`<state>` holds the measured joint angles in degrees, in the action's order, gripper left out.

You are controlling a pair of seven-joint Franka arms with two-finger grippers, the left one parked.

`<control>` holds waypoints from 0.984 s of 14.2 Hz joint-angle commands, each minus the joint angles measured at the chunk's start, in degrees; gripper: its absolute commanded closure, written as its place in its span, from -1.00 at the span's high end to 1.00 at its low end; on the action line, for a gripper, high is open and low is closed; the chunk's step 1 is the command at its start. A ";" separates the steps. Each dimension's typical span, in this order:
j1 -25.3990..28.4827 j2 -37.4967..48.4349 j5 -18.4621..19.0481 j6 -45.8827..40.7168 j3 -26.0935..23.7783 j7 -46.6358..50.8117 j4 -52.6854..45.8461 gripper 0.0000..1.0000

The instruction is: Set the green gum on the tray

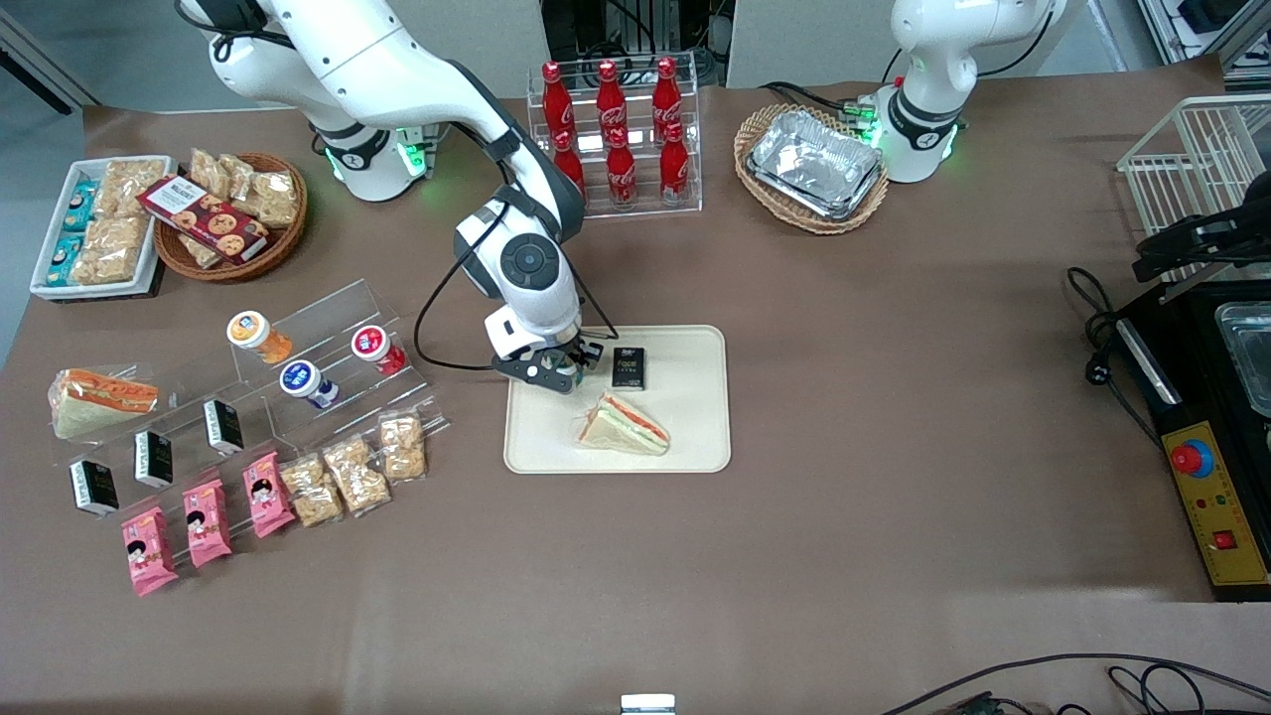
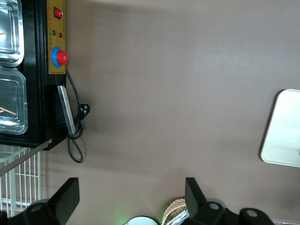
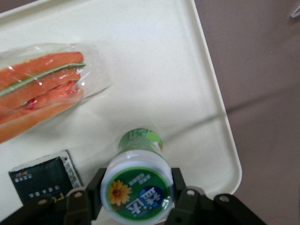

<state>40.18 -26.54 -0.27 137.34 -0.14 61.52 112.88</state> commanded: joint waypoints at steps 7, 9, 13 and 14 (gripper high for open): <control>-6.50 19.56 -0.52 -16.55 0.92 -7.71 -0.64 1.00; -10.10 26.59 -0.08 -24.36 1.36 -10.97 -0.73 1.00; -13.81 35.66 0.09 -35.20 9.07 -28.18 -1.95 1.00; -13.90 36.72 0.35 -36.26 11.97 -31.52 -3.09 1.00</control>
<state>26.88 6.27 -0.23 104.06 5.90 38.81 110.01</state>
